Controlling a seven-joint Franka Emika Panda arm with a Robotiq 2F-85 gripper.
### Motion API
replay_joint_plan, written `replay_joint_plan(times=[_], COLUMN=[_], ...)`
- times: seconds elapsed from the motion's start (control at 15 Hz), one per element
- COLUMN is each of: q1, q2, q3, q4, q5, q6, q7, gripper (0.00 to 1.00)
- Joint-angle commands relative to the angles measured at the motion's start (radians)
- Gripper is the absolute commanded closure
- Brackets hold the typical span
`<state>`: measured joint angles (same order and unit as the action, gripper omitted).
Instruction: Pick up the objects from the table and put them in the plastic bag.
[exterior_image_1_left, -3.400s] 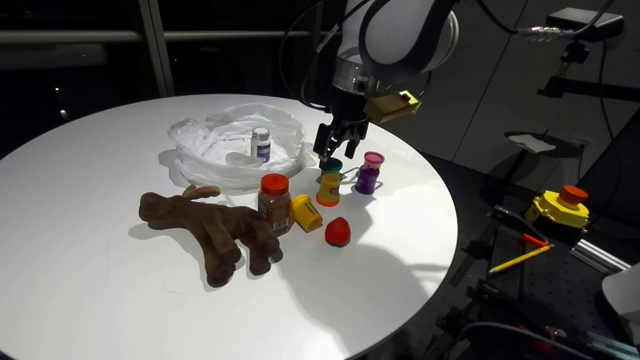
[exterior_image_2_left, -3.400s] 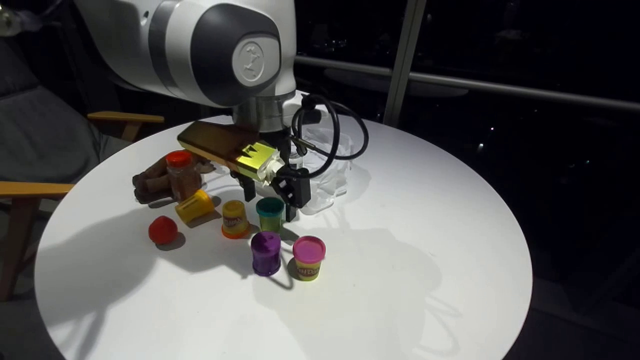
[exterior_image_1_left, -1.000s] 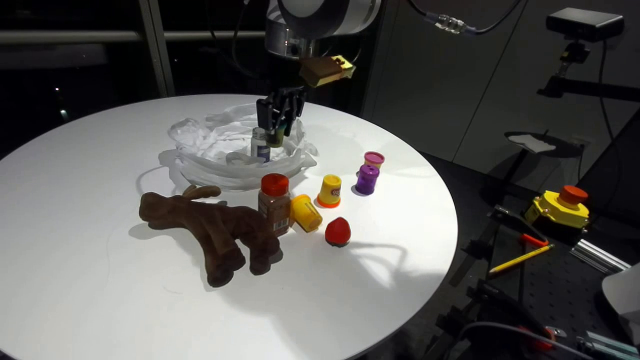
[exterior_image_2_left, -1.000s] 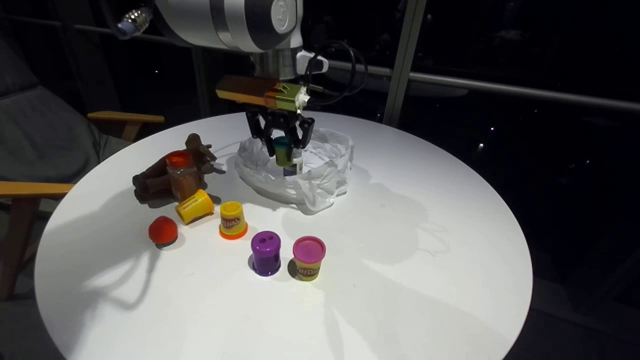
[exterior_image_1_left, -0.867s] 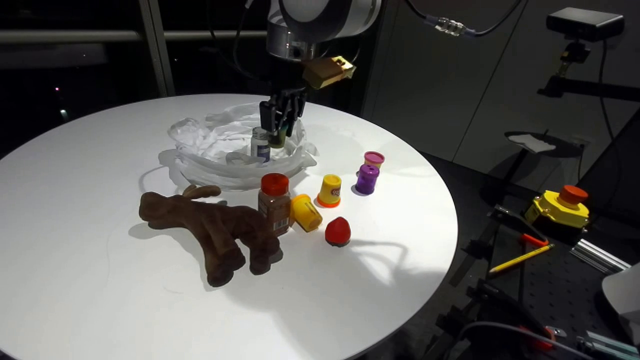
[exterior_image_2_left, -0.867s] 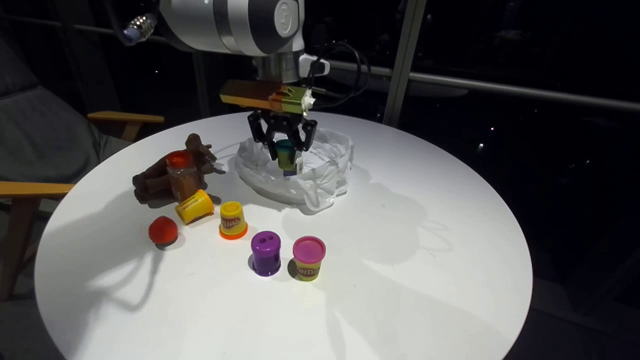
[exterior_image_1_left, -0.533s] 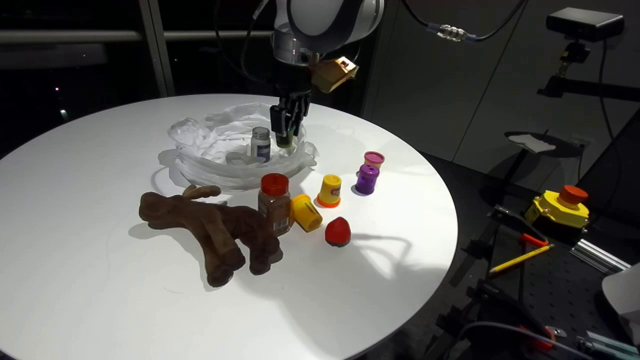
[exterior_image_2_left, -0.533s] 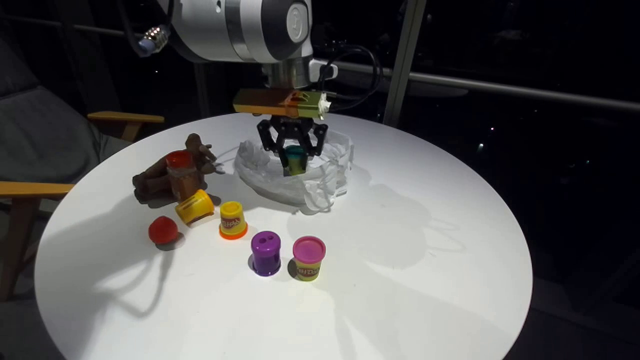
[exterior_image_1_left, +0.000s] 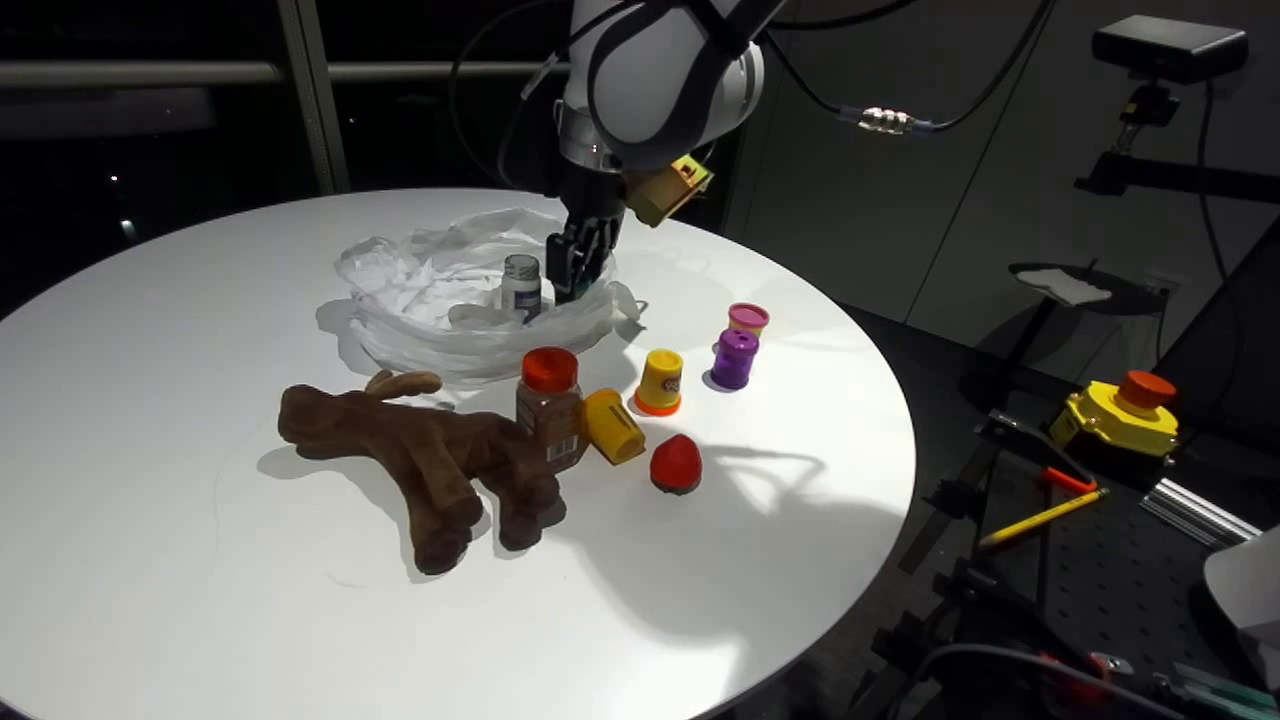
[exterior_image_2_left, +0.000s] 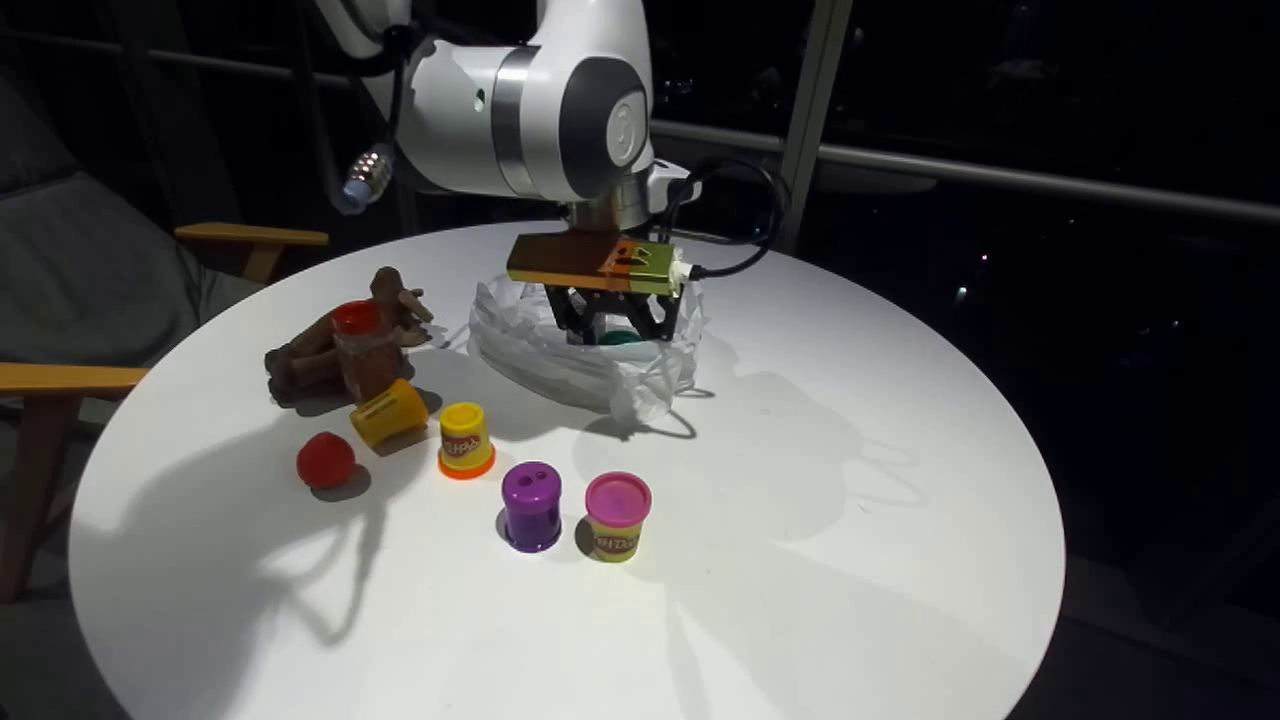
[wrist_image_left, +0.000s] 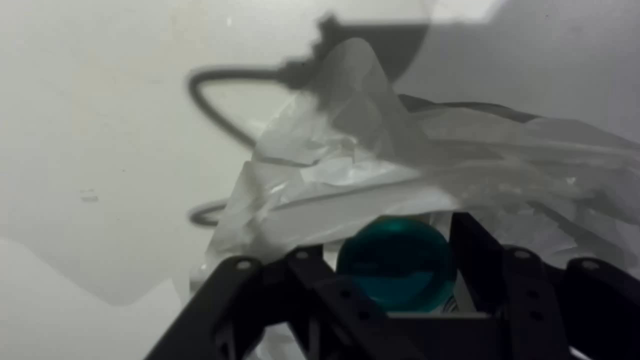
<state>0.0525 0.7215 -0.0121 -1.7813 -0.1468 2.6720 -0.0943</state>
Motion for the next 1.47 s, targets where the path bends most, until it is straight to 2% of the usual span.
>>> replay_joint_plan(times=[0.0,0.07,0.27,0.53,0.73,1.0,1.4], q1=[-0.037,-0.048,-0.044,-0.006,0.035,0.061,0.104], q2=[-0.052,-0.081,-0.205,-0.373,-0.461,-0.483,-0.412], q3=[0.029,0.044,0.063,0.063,0.055,0.081,0.044], q4=[-0.008,-0.027,-0.111,-0.23,-0.335,-0.449,-0.513], q5=[0.042,0.063,0.114,0.153,0.137,0.168,0.107], q6=[-0.047,-0.069,-0.106,-0.131,-0.132,-0.097,-0.047], q7=[-0.006,-0.01,0.03,0.119,0.222,0.287,0.419], gripper=[0.03,0.0,0.0,0.01,0.0,0.0,0.0])
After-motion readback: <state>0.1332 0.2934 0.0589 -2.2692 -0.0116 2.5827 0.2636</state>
